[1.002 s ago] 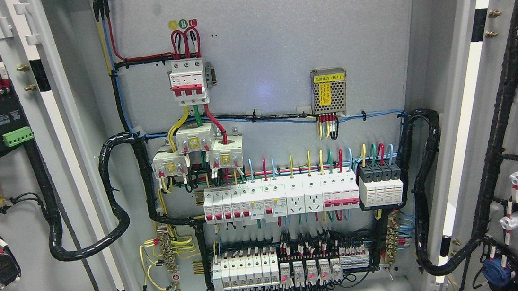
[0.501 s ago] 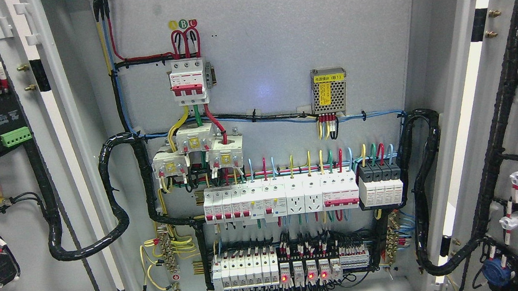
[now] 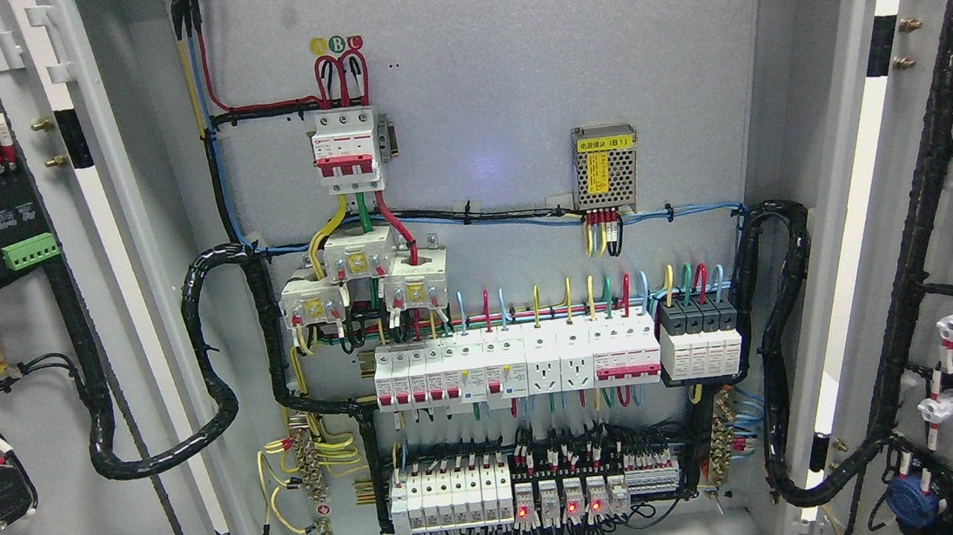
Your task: Open door with both hands
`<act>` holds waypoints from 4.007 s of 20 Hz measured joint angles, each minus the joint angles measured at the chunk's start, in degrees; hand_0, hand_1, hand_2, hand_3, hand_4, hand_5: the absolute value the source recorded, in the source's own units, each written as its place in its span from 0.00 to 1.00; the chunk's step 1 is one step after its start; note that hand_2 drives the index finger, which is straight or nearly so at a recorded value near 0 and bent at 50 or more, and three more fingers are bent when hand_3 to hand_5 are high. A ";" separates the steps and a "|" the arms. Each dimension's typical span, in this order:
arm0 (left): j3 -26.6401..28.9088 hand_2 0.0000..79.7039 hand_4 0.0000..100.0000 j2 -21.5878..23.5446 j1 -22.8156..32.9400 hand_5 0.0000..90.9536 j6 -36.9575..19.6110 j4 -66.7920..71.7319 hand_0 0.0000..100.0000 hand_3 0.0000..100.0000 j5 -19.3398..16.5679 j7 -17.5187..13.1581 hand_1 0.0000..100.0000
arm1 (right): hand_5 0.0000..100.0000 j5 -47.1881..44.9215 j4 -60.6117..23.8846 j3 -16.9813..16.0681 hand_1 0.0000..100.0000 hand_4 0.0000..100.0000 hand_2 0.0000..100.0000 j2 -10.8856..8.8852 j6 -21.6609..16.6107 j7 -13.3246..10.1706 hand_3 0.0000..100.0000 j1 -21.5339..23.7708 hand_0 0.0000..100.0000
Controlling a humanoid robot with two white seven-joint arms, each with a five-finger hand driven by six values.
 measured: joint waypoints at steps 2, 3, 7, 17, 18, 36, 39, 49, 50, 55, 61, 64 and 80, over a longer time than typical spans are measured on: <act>-0.48 0.00 0.00 0.01 0.05 0.00 0.03 -0.70 0.00 0.00 -0.09 0.04 0.00 | 0.00 -0.01 -0.16 0.25 0.00 0.00 0.00 -0.23 0.00 0.00 0.00 -0.06 0.19; -0.74 0.00 0.00 0.02 0.07 0.00 0.20 -1.06 0.00 0.00 -0.15 0.04 0.00 | 0.00 -0.01 -0.26 0.42 0.00 0.00 0.00 -0.34 0.00 0.00 0.00 -0.09 0.19; -2.30 0.00 0.00 0.02 0.08 0.00 0.65 -2.46 0.00 0.00 -0.87 -0.25 0.00 | 0.00 -0.01 -0.67 1.10 0.00 0.00 0.00 -0.75 -0.04 0.00 0.00 -0.16 0.19; -7.97 0.00 0.00 -0.30 0.20 0.00 0.80 -5.06 0.00 0.00 -6.37 -0.40 0.00 | 0.00 -0.02 -1.58 3.99 0.00 0.00 0.00 -1.73 -2.58 0.06 0.00 -0.28 0.19; -8.66 0.00 0.00 -0.41 0.21 0.00 0.80 -5.23 0.00 0.00 -7.14 -0.41 0.00 | 0.00 -0.02 -1.62 4.37 0.00 0.00 0.00 -1.85 -2.69 0.08 0.00 -0.28 0.19; -17.82 0.00 0.00 -5.68 1.77 0.00 4.73 -3.90 0.00 0.00 -19.57 -4.85 0.00 | 0.00 1.87 2.68 19.22 0.00 0.00 0.00 -2.96 -2.90 0.50 0.00 -1.46 0.19; -18.84 0.00 0.00 -7.05 2.36 0.00 4.91 -1.82 0.00 0.00 -20.74 -5.21 0.00 | 0.00 4.96 5.66 21.90 0.00 0.00 0.00 -2.99 -2.84 0.51 0.00 -1.45 0.19; -23.05 0.00 0.00 -12.31 2.05 0.00 5.16 12.27 0.00 0.00 -22.49 -5.41 0.00 | 0.00 12.87 21.88 29.79 0.00 0.00 0.00 -1.88 -2.82 0.57 0.00 -1.60 0.19; -23.64 0.00 0.00 -12.93 1.59 0.00 5.24 14.42 0.00 0.00 -22.55 -5.42 0.00 | 0.00 13.31 23.87 30.27 0.00 0.00 0.00 -1.58 -2.83 0.58 0.00 -1.69 0.19; -26.21 0.00 0.00 -16.13 -1.31 0.00 4.72 25.91 0.00 0.00 -22.84 -5.45 0.00 | 0.00 14.75 35.63 32.08 0.00 0.00 0.00 0.65 -2.94 0.62 0.00 -3.97 0.19; -28.56 0.00 0.00 -19.87 -5.64 0.00 4.53 40.59 0.00 0.00 -24.48 -5.57 0.00 | 0.00 15.50 50.12 33.53 0.00 0.00 0.00 2.77 -2.96 0.64 0.00 -7.76 0.19; -29.45 0.00 0.00 -21.72 -8.05 0.00 4.51 48.39 0.00 0.00 -25.06 -8.90 0.00 | 0.00 17.63 56.33 33.97 0.00 0.00 0.00 3.82 -2.97 0.67 0.00 -8.78 0.19; -31.17 0.00 0.00 -29.32 -17.87 0.00 4.89 88.22 0.00 0.00 -29.68 -18.64 0.00 | 0.00 26.08 88.62 35.86 0.00 0.00 0.00 7.57 -0.02 0.26 0.00 -17.46 0.19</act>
